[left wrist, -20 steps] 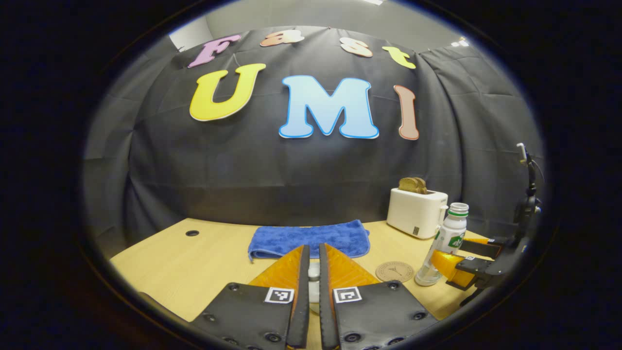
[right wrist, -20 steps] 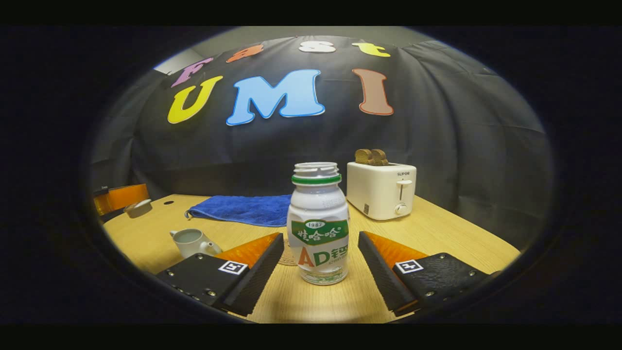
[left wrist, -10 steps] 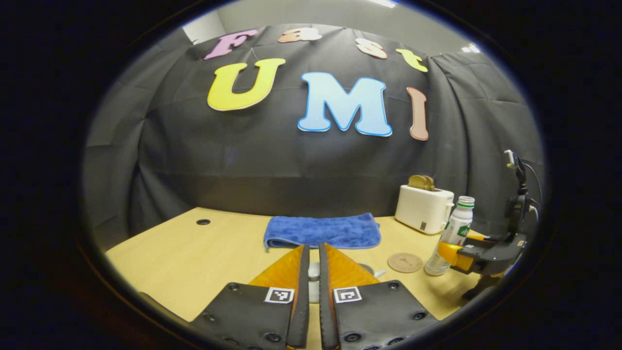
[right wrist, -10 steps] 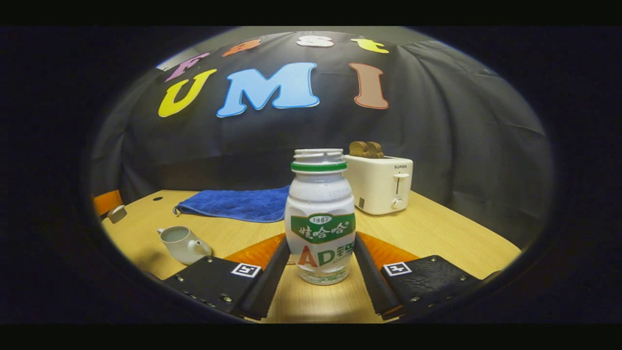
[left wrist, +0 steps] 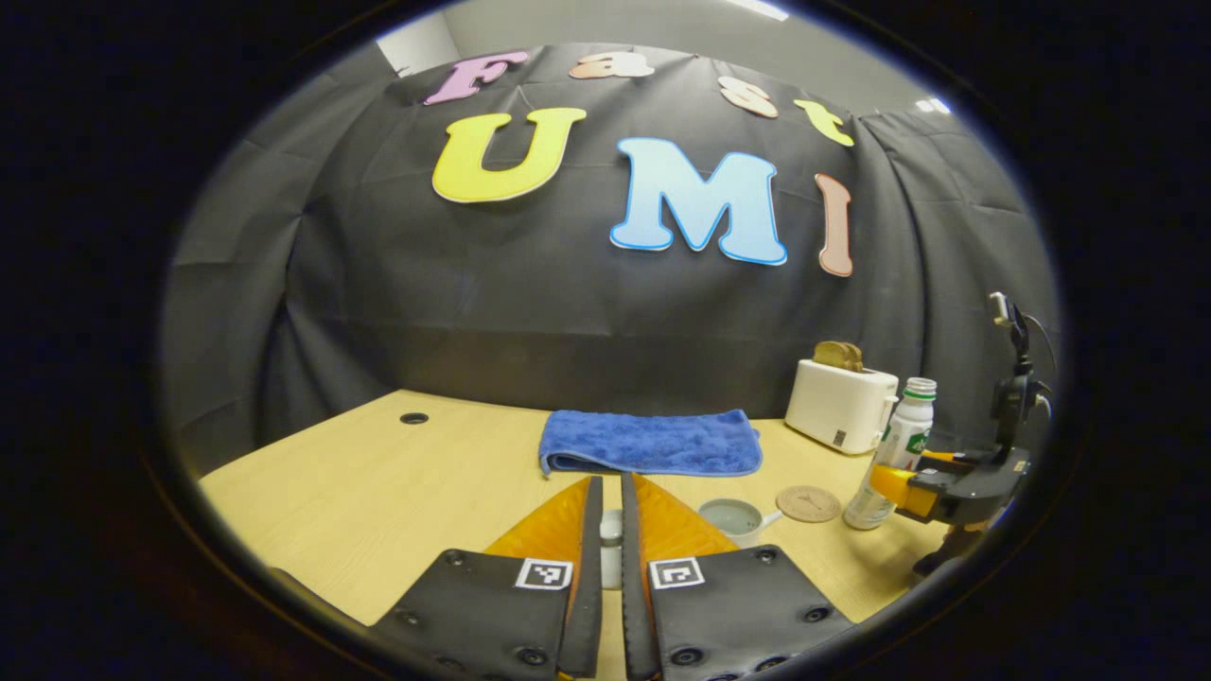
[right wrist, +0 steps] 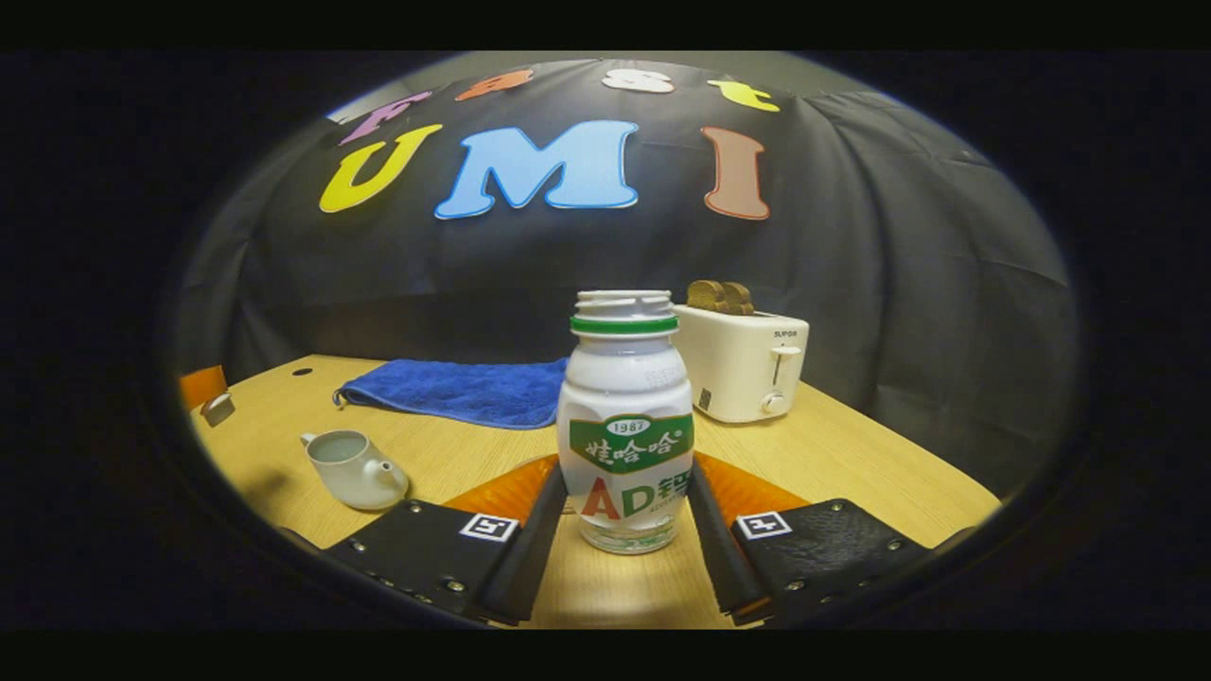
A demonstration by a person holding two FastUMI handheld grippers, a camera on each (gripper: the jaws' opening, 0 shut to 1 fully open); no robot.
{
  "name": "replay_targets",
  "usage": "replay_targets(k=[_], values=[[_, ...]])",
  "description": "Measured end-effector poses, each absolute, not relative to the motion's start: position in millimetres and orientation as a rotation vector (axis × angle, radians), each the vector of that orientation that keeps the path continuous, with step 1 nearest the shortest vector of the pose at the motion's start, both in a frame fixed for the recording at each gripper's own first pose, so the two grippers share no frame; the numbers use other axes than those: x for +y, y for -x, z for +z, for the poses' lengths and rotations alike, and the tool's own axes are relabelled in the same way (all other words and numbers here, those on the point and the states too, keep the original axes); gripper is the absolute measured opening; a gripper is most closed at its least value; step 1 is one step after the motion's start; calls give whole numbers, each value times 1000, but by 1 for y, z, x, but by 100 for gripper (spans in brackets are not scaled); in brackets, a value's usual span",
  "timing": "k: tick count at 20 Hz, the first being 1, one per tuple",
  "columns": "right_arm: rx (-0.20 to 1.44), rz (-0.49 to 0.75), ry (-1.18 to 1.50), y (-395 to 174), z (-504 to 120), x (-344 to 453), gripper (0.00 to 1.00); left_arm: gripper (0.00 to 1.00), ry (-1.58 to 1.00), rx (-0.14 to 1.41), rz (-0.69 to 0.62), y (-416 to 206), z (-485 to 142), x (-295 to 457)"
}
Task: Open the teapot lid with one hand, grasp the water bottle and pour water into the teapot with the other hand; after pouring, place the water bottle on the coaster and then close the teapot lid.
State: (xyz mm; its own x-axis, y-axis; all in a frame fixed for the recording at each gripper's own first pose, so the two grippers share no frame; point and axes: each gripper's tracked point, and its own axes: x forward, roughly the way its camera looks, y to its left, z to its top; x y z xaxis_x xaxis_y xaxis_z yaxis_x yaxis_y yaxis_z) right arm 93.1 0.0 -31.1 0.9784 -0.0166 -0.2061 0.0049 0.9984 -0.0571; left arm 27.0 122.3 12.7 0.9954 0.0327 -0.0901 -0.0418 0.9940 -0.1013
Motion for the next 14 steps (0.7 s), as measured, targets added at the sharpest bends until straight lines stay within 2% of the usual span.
replay_targets(k=[3,4,5,6,7,9,10,12,13,14], values=[[201,-16,94,-91,-27,3,69,16,113,88,35,-25,11,126],[197,-17,109,-91,-24,4,69,19,119,88,34,-24,10,127],[195,-16,128,-90,-23,7,69,16,123,88,32,-23,10,129],[193,-15,149,-89,-21,10,69,19,127,90,31,-20,9,130],[191,-14,173,-87,-19,13,69,16,129,91,31,-19,8,132],[182,-16,225,-85,-17,18,69,16,133,92,32,-17,7,135],[178,-17,253,-84,-15,21,69,19,136,92,33,-15,6,137],[168,-24,321,-83,-13,26,69,19,139,93,35,-14,4,141],[161,-29,358,-82,-11,27,69,16,142,93,36,-12,3,143],[152,-31,390,-82,-9,30,69,19,142,94,37,-11,2,145]])
